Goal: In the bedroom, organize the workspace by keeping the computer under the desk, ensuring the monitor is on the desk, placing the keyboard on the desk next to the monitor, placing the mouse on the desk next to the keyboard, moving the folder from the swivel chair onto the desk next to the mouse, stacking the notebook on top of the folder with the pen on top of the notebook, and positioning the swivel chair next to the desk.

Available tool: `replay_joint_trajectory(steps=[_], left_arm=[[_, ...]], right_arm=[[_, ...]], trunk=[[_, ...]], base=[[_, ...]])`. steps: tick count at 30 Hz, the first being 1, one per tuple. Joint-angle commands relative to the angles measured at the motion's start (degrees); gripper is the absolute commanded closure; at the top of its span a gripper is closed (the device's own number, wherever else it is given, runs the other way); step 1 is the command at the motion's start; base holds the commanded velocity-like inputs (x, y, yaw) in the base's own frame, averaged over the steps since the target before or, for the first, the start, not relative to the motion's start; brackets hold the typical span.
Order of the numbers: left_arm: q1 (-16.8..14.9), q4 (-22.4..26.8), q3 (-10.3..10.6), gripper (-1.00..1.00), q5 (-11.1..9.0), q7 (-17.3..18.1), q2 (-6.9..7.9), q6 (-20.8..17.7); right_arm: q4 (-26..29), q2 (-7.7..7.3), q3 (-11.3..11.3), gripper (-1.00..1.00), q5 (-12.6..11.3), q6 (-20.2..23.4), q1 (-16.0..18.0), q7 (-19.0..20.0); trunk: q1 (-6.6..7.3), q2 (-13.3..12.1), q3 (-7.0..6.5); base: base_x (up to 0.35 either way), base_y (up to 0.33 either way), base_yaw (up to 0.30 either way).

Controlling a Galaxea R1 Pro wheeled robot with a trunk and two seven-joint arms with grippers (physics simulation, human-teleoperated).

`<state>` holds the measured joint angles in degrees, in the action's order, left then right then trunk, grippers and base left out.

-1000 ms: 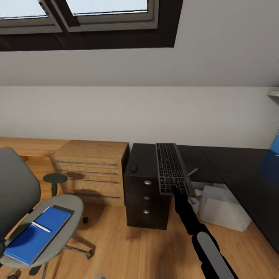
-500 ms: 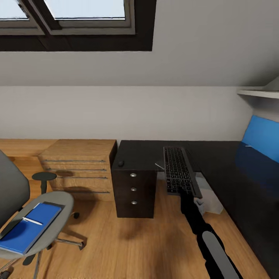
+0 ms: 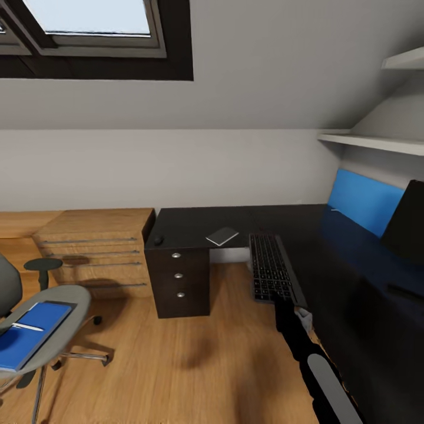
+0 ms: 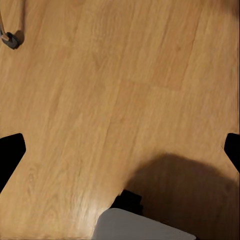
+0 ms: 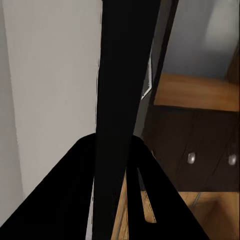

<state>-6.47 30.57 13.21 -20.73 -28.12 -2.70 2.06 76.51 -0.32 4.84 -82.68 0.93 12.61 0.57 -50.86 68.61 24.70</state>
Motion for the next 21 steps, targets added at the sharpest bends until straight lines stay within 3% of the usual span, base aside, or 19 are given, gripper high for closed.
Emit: replay_joint_trajectory(steps=[1,7,16,21], left_arm=[[-0.03,-0.33,0.43,-1.00,-0.58,-0.44,-0.01,0.61],[-0.03,-1.02,0.48,-1.00,-0.48,-0.44,0.02,2.24],[-0.03,-1.09,0.45,-1.00,-0.45,-0.44,0.07,3.65],[-0.03,-0.96,0.41,-1.00,-0.53,-0.44,0.23,5.10]], right_arm=[[-0.15,-0.03,0.07,1.00,-0.57,0.09,0.04,0.25],[-0.15,-0.10,0.08,1.00,-0.58,0.39,0.05,0.65],[-0.16,-0.04,0.09,1.00,-0.60,0.47,0.06,0.75],[-0.10,0.19,0.15,1.00,-0.57,0.40,0.04,0.75]], trunk=[[0.26,-0.37,-0.05],[1.58,-2.78,-0.73],[3.55,-6.39,-2.25],[4.65,-8.39,-3.15]], base=[[-0.280,-0.240,-0.155],[-0.279,-0.240,-0.144],[-0.274,-0.236,-0.021],[-0.075,-0.063,-0.001]])
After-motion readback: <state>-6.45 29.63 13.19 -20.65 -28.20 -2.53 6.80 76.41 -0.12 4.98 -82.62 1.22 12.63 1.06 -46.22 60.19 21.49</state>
